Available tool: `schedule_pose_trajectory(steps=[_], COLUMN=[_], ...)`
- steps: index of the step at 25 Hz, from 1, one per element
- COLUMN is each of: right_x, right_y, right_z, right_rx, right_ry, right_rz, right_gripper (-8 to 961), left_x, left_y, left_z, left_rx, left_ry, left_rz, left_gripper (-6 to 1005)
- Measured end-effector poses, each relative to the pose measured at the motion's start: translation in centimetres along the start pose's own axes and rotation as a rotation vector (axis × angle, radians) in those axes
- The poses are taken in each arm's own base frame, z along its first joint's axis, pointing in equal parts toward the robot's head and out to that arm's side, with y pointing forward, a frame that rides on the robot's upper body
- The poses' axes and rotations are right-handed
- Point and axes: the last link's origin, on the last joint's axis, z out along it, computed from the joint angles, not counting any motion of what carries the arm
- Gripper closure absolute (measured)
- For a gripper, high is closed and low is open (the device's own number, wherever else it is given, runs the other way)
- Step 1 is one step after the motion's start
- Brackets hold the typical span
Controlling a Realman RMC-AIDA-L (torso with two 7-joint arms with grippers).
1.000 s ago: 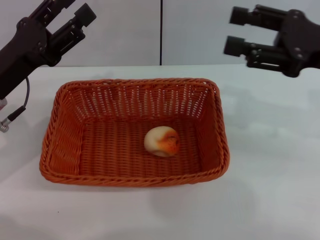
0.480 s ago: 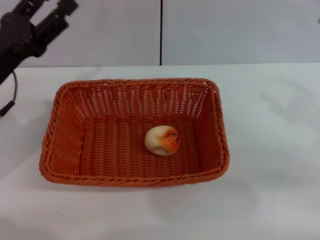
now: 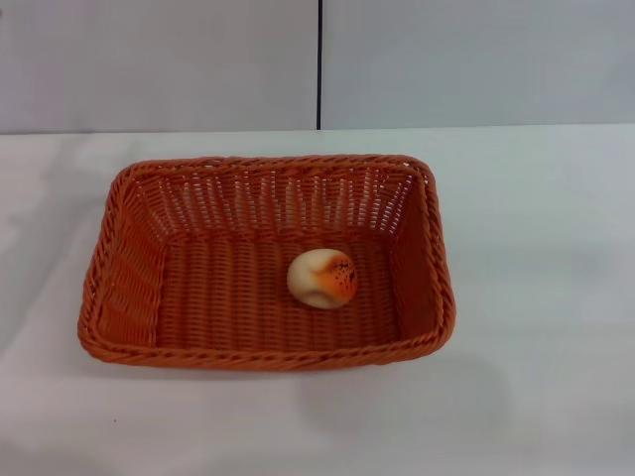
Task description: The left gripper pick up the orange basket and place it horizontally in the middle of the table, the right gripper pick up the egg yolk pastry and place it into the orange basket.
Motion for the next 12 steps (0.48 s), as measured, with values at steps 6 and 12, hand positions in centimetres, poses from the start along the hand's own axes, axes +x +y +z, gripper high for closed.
schedule_pose_trajectory(steps=[6,12], right_x=[0.1,0.4], right_y=[-0.8,-1.0], right_z=[-1.6,-2.4], right_rx=[0.136,0.222], right_ry=[-0.014,-0.021], right_rz=[-0.060,-0.126], right_gripper=[245,245], left_x=[0.4,0.5], left_y=[-0.8,-0.7], left_z=[-1.3,-1.9], left_rx=[0.110,0.147], left_ry=[0.055,0.081], left_rz=[0.062,0.105], left_gripper=[215,215])
